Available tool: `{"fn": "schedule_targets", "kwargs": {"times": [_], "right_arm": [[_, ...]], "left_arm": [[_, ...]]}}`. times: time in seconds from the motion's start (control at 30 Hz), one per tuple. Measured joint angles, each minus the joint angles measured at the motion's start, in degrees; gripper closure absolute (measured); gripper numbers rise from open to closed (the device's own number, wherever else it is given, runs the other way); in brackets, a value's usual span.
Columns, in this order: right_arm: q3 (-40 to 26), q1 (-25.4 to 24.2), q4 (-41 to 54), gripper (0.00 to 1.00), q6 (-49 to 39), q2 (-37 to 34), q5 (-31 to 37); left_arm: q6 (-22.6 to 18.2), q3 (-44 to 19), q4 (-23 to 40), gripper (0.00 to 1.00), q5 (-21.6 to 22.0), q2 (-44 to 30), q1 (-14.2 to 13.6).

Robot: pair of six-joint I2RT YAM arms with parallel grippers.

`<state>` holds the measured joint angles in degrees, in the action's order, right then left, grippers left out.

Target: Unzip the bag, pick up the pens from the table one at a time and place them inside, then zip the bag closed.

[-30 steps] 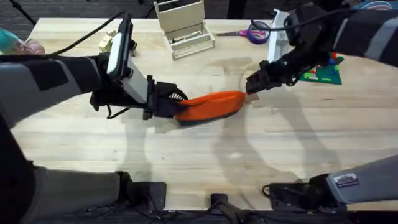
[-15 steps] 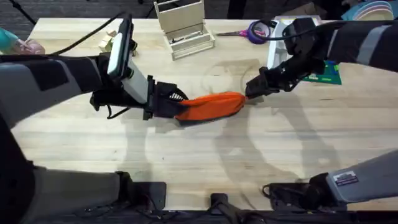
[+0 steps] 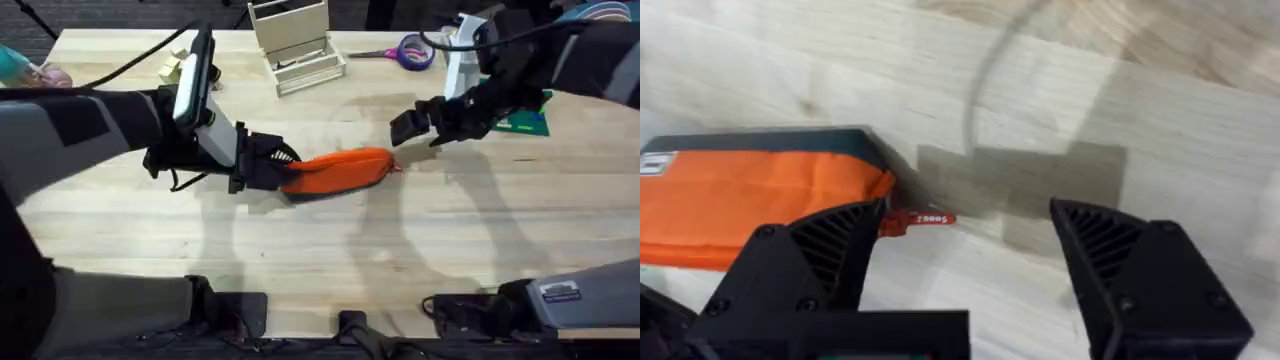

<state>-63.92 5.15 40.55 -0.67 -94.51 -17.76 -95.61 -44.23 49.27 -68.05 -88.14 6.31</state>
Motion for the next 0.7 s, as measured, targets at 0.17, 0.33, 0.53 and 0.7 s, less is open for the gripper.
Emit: {"fn": "schedule_targets", "kwargs": {"times": [0.17,0.33,0.53,0.7], "right_arm": [[0.0,0.0,0.72,0.004,0.0,3.87,0.22],[0.0,0.02,1.72,0.004,-0.02,8.9,0.34],[-0.01,0.0,4.05,0.004,-0.02,14.09,0.39],[-0.01,0.02,7.02,0.004,-0.87,20.37,0.39]], "left_arm": [[0.0,0.0,0.01,0.956,0.09,0.0,0.0],[-0.17,0.0,0.01,0.859,0.12,0.0,0.0],[0.04,-0.01,0.37,0.044,-1.37,0.0,0.07],[0.0,0.0,0.0,0.008,-1.5,0.0,0.07]]}}
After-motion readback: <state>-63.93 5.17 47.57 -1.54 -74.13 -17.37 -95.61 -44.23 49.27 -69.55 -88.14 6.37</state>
